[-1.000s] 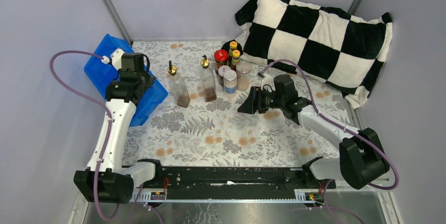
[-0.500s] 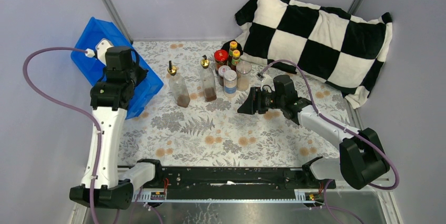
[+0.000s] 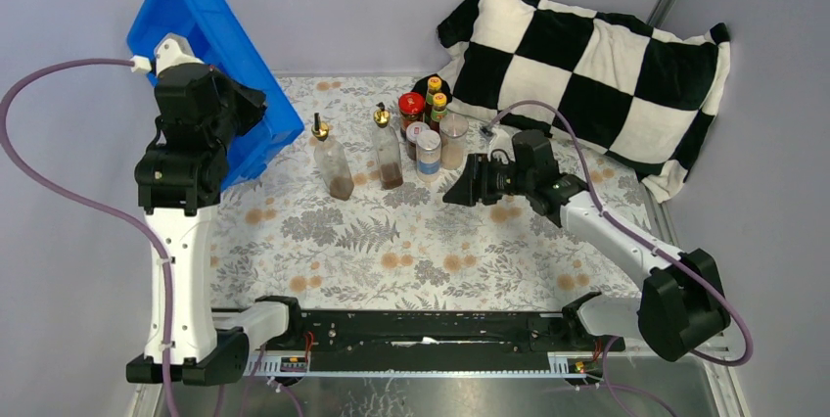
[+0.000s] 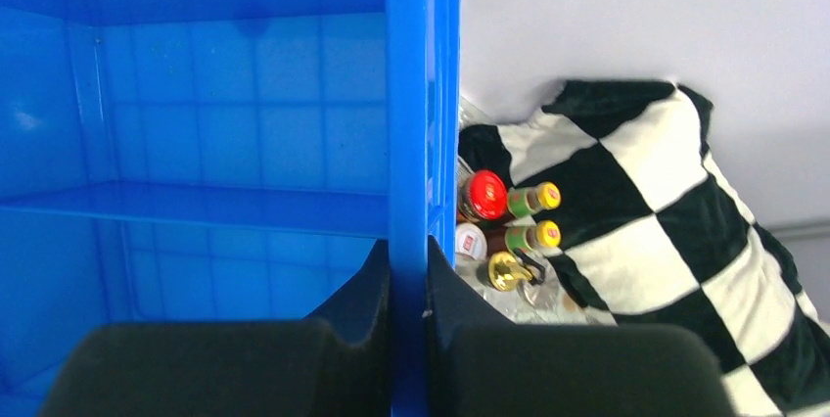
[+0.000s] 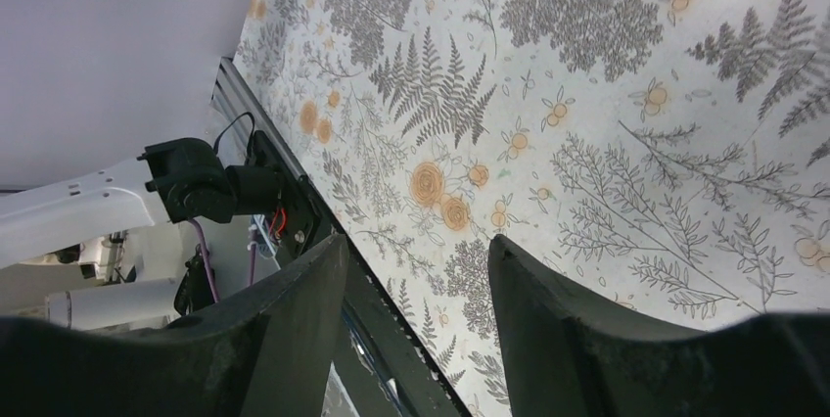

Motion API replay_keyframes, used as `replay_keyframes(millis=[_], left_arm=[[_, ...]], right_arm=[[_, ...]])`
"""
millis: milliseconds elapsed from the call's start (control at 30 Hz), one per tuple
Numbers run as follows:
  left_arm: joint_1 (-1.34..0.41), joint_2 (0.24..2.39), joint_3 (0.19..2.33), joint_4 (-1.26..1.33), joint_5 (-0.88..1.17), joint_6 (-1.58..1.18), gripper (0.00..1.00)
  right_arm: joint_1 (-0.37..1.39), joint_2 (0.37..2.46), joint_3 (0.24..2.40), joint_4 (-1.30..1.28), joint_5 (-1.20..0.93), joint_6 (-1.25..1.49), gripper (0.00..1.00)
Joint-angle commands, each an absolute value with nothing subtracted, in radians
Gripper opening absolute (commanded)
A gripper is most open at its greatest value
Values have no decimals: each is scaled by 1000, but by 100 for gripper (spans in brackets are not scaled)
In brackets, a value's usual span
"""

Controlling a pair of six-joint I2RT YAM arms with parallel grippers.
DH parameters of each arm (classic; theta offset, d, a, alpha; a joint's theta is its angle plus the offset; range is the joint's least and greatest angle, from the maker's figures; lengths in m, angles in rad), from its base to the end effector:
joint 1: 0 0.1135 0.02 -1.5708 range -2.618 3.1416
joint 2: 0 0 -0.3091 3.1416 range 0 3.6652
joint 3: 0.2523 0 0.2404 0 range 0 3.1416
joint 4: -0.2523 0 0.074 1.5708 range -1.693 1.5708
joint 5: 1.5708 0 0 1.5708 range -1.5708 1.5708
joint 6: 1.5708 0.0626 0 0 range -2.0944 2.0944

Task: Organize the condiment bottles
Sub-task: Pick up the storage box at the corner of the board, then place the storage box at the center of the board.

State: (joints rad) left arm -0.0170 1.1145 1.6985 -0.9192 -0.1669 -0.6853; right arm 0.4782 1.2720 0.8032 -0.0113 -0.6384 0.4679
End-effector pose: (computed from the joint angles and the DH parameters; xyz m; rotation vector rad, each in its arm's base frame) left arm 0.1732 0.0075 0.5247 -0.7338 1.7675 -0.3169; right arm 0.2261 0.1592 0.2999 -0.4396 2.1353 1.2198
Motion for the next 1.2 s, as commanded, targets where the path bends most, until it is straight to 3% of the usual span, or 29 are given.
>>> replay_keyframes(millis=[0, 367, 600, 1167], left_arm=[[-26, 1155, 1797, -811, -28, -595, 0], [-215, 1232, 2055, -840, 98, -455, 0], [-264, 1246, 2091, -839, 258, -395, 0], [-658, 1285, 2114, -989, 263, -163, 0]], right_arm=[[487, 1214, 973, -139, -593, 421, 62], [487, 1172, 1365, -427, -460, 344, 61], [486, 1141, 1518, -594, -311, 283, 62], [485, 1124, 1639, -711, -203, 253, 63]])
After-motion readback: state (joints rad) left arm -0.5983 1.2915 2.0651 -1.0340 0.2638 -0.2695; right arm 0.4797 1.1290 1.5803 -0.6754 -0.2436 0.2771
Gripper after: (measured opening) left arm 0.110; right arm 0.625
